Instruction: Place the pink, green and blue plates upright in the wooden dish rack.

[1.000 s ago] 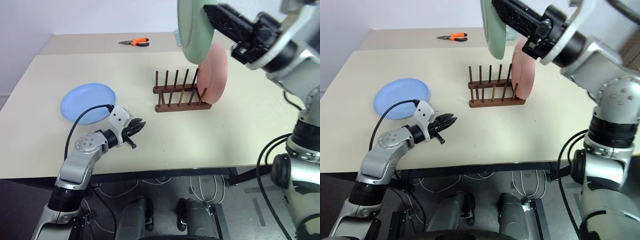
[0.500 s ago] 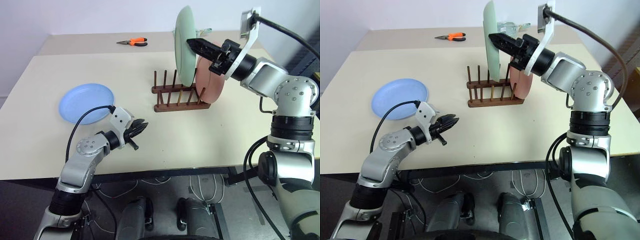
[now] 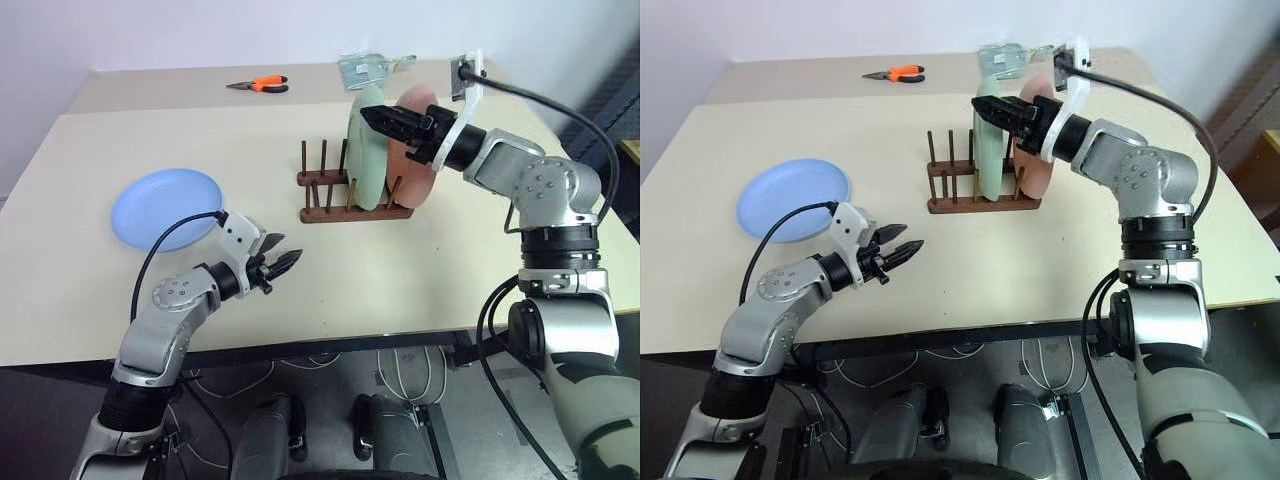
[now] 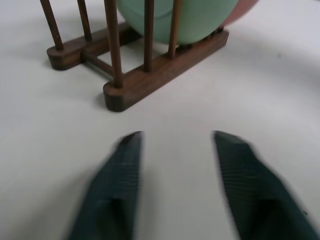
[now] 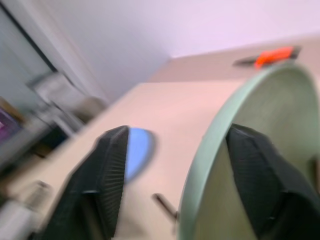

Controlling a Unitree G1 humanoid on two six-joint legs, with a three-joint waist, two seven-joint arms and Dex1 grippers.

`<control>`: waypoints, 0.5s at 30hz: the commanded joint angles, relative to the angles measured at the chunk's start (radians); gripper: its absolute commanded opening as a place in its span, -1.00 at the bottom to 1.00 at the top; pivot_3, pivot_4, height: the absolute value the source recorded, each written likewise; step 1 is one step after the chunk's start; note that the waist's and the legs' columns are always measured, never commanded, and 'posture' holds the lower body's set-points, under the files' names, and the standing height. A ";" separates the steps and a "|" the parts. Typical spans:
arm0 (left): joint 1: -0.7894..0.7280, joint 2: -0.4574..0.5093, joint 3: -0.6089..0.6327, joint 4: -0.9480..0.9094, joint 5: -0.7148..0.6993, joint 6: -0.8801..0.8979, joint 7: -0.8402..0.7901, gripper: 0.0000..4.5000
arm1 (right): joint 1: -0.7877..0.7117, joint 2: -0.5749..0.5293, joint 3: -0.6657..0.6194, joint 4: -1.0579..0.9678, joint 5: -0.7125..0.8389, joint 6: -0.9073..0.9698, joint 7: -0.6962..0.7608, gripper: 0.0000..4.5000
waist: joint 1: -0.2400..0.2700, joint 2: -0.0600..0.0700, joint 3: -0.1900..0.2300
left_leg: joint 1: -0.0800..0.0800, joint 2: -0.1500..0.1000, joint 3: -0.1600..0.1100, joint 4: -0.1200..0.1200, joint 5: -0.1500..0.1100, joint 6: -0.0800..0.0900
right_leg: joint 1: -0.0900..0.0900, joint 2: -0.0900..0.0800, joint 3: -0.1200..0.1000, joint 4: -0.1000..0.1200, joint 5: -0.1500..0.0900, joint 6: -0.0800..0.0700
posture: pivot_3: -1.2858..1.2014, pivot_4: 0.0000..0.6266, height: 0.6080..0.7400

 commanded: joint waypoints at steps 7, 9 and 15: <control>-0.181 -0.156 0.356 0.065 0.016 -0.012 0.488 0.98 | 0.080 -0.185 0.088 -0.248 -0.388 -0.455 0.147 0.25 | 0.002 -0.001 0.000 | 0.000 0.000 -0.001 0.001 0.000 0.000 | 0.000 0.000 0.000 0.000 0.000 0.001 | 0.03 -0.52 1.00; -0.220 -0.185 0.427 0.080 0.005 0.024 0.589 0.98 | 0.088 -0.190 0.061 -0.270 -0.375 -0.432 0.150 0.25 | 0.001 -0.001 0.000 | 0.000 0.000 -0.001 0.001 0.000 -0.001 | 0.000 0.000 0.000 0.000 0.000 0.001 | 0.03 -0.52 1.00; -0.243 -0.183 0.533 0.158 0.082 0.077 0.814 1.00 | 0.135 -0.207 0.065 -0.347 -0.352 -0.391 0.239 0.49 | 0.005 -0.001 0.000 | 0.000 0.000 0.000 0.000 0.001 -0.001 | 0.001 0.001 0.000 0.000 0.000 0.001 | 0.03 -0.52 1.00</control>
